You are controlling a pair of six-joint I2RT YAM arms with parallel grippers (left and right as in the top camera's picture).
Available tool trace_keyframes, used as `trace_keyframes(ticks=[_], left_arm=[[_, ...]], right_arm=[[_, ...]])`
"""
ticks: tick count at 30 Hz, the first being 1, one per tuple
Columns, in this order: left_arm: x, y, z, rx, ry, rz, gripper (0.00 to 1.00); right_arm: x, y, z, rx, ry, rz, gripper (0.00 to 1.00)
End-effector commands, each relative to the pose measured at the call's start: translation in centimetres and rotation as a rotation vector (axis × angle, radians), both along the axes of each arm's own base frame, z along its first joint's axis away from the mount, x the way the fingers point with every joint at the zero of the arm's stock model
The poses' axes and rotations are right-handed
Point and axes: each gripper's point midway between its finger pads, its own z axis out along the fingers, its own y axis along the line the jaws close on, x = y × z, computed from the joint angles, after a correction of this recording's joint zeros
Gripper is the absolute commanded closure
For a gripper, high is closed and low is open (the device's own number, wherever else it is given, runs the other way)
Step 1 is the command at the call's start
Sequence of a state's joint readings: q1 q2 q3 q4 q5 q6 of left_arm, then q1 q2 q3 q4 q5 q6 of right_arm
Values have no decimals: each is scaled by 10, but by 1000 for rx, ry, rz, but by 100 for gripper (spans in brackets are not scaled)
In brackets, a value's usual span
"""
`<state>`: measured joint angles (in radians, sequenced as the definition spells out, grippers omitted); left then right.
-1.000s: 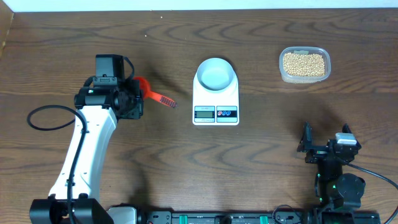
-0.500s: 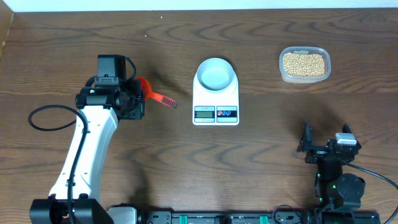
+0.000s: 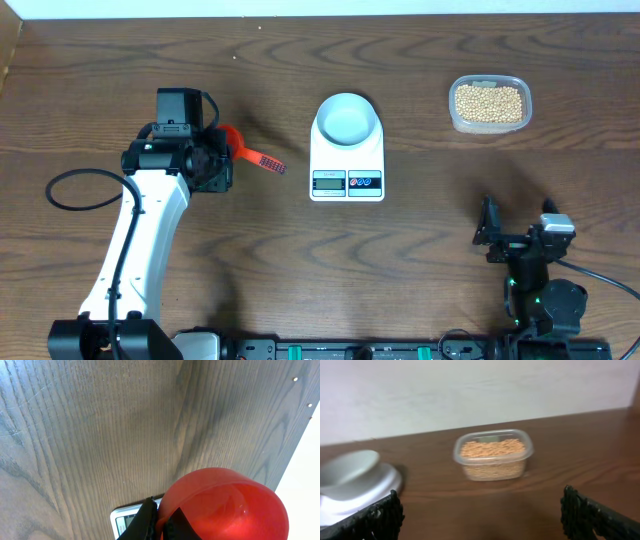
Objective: Scoop item into bowl and weigh 50g on scale
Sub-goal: 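Lift the red scoop and swing it toward the scale, then reach the right gripper to the scoop handle beside the left gripper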
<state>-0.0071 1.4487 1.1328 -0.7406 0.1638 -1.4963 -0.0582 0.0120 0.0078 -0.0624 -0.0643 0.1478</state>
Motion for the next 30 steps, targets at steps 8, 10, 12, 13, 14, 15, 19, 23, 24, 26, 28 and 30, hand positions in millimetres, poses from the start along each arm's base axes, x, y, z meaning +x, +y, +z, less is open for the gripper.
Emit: trace_keyframes(ticks=[8,10,12,13,14,15,19,23,24,26,28,30], left_arm=[[1,-1,5,-8,-10,6,93],[1,-1,5,-8,-9,6,93],[1,-1,5,-8,-9,5,93],[1,-1,5,-8,-9,5,94],[1,-1,5,-8,-9,5,93],[1,-1,5,-8,-9,5,93],[1,-1,5,-8,-9,5,93],[1,-1,5,-8,-9,5,93],[1,-1,5,-8,-9,5,93],[1,-1,5,-8,-9,6,93],[1,-1,5,-8,-9,5,93],[1,-1,5,-8,-9,5,93]], right_arm=[[-10,57,16,122,-48,337,1],[-11,61,18,122,-50,361,1],[-12,65,24,121,-56,388,1],[-13,67,28,121,-57,401,1],[-12,68,31,121,-54,406,1],[-12,69,34,122,-49,412,1],[-8,76,49,107,-12,460,1],[2,86,69,117,43,532,1],[5,90,76,124,56,563,1],[12,98,89,138,82,622,1],[20,103,99,153,108,666,1],[29,110,109,175,144,720,1]])
